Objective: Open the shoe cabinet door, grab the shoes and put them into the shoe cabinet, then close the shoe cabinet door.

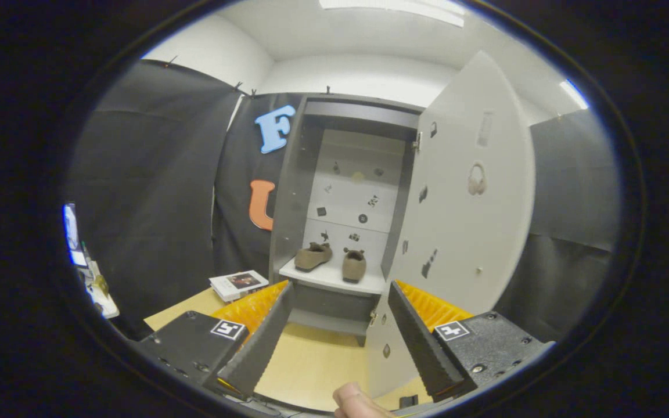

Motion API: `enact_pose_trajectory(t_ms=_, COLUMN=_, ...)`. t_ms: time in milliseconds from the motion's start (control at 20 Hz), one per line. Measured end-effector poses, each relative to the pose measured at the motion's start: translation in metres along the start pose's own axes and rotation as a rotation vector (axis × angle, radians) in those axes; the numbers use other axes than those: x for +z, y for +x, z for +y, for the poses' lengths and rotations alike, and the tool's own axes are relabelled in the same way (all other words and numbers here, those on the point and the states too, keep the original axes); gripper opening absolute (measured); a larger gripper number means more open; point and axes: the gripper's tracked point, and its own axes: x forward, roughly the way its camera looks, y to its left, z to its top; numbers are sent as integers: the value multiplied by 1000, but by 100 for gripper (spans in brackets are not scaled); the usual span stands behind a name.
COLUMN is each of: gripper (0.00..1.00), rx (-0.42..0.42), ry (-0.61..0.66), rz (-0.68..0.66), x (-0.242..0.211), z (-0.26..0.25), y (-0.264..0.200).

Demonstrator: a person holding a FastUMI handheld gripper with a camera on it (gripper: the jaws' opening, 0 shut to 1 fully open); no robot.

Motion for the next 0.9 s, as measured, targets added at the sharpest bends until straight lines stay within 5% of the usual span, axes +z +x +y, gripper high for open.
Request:
enact_pose_trajectory(t_ms=400, gripper=100, rx=-113, ry=24, rz=-124, x=-3, z=-128, y=-80)
enact_pose_trajectory(t_ms=900, gripper=100, rx=-216, ry=136, rz=-96, x=-26, z=-283, y=-29)
